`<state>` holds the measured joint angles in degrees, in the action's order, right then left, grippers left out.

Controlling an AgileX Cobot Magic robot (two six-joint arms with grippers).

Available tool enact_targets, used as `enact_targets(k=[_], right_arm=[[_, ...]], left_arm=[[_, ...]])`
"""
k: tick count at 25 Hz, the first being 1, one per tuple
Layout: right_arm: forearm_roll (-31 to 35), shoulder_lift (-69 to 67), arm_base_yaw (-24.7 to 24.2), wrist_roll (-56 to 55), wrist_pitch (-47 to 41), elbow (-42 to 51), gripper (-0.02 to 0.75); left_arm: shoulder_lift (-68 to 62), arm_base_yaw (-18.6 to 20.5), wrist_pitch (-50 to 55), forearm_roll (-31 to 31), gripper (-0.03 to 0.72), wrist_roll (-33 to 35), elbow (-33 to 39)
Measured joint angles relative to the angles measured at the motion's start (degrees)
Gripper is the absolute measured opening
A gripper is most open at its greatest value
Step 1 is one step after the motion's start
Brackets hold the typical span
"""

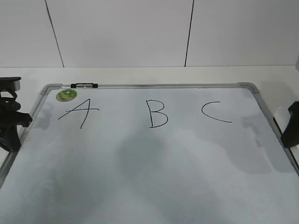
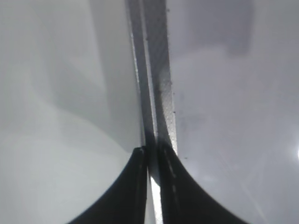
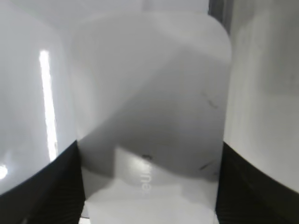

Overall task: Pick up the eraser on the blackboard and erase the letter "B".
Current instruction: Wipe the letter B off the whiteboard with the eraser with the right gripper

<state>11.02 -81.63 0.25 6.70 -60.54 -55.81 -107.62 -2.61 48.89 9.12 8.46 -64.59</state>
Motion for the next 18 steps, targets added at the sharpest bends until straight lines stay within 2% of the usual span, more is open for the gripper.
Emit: enact_targets(k=[3, 5, 8, 11, 13, 14, 18], right_arm=[[-3.8, -1.9, 2.7, -1.8, -3.1, -5.4, 0.561], [-9.4, -5.0, 8.2, -5.9, -6.0, -10.0, 0.561], [-13.1, -10.0, 13.8, -9.2, -8.5, -16.0, 0.561], [-13.7, -15.4, 17.5, -10.3, -9.2, -23.2, 0.561], [-13.7, -16.4, 18.3, -10.4, -9.2, -25.1, 0.561], [-13.8, -20.5, 20.3, -10.6, -9.3, -30.9, 0.561], [-13.8, -28.3, 23.5, -10.9, -9.4, -41.2, 0.561]], left_arm=[[0.0, 0.0, 0.0, 0.0, 0.029, 0.0, 0.0], [0.0, 0.0, 0.1, 0.0, 0.029, 0.0, 0.0], [0.0, 0.0, 0.3, 0.1, 0.029, 0.0, -0.1], [0.0, 0.0, 0.4, 0.1, 0.028, 0.0, -0.1], [0.0, 0.0, 0.4, 0.1, 0.028, 0.0, -0.1], [0.0, 0.0, 0.5, 0.1, 0.028, 0.0, -0.1], [0.0, 0.0, 0.7, 0.1, 0.028, 0.0, -0.2]])
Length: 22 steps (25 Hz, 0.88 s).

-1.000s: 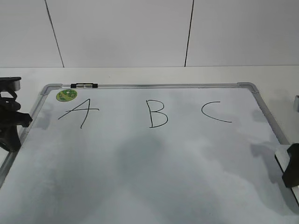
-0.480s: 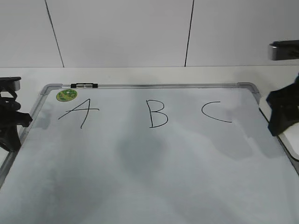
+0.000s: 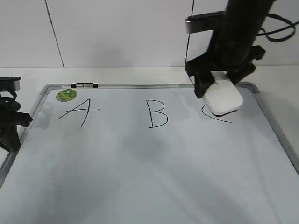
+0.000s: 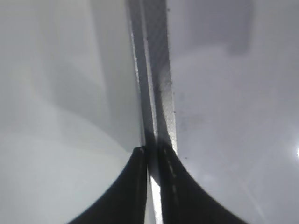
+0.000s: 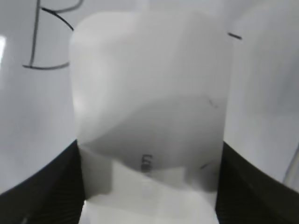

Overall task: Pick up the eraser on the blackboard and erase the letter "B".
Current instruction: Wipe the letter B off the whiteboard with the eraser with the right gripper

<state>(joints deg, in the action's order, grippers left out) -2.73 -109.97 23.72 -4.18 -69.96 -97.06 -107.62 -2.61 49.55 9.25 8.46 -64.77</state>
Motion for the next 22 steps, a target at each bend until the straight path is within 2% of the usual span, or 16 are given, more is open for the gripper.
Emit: enact_targets(k=[3, 9, 22], right_arm=[[2.7, -5.4, 1.2, -0.1, 0.0, -7.4, 0.561], [10.0, -13.6, 1.6, 2.2, -0.1, -16.0, 0.561], [10.8, -21.6, 3.5, 2.7, -0.5, -18.4, 0.561]], left_arm=[[0.0, 0.0, 0.1, 0.0, 0.028, 0.0, 0.0], [0.0, 0.0, 0.4, 0.0, 0.028, 0.0, 0.0], [0.0, 0.0, 1.2, 0.0, 0.028, 0.0, -0.1]])
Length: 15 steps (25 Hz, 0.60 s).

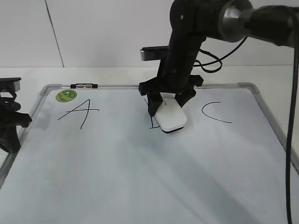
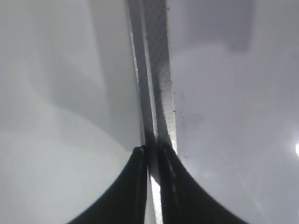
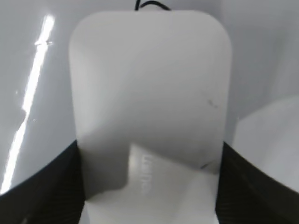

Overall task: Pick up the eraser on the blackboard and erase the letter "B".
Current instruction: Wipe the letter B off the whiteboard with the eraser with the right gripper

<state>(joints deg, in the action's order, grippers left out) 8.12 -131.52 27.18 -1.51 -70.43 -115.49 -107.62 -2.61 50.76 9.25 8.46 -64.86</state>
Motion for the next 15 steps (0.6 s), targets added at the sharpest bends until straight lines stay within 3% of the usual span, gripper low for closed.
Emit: enact_targets(k=[15], right_arm=[[-4.5, -0.6, 2.4, 0.3, -0.1, -0.2, 0.602]], left_arm=[[0.0, 0.0, 0.6, 0.0, 0.028, 0.0, 0.0]])
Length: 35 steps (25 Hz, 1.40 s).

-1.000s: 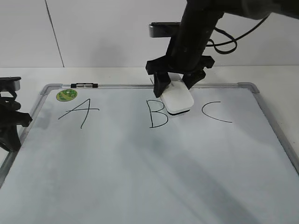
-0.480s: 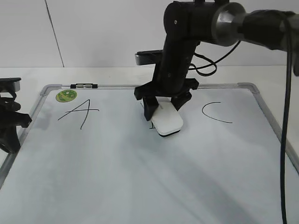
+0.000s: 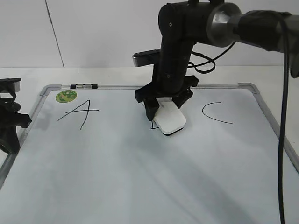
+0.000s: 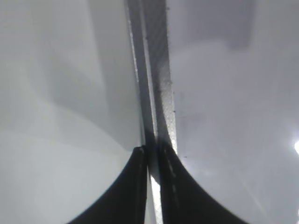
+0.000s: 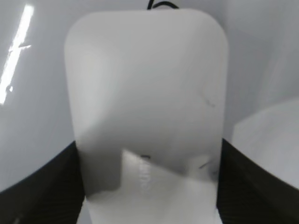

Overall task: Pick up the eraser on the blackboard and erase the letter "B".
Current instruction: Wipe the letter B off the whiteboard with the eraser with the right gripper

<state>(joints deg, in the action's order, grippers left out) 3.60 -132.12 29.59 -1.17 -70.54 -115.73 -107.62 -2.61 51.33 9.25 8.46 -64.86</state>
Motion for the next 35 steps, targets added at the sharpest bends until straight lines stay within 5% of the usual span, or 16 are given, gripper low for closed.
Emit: enact_targets(k=[35], right_arm=[[-1.0, 0.0, 0.0, 2.7, 1.3, -0.2, 0.636]], left_arm=[[0.0, 0.0, 0.2, 0.0, 0.028, 0.0, 0.0]])
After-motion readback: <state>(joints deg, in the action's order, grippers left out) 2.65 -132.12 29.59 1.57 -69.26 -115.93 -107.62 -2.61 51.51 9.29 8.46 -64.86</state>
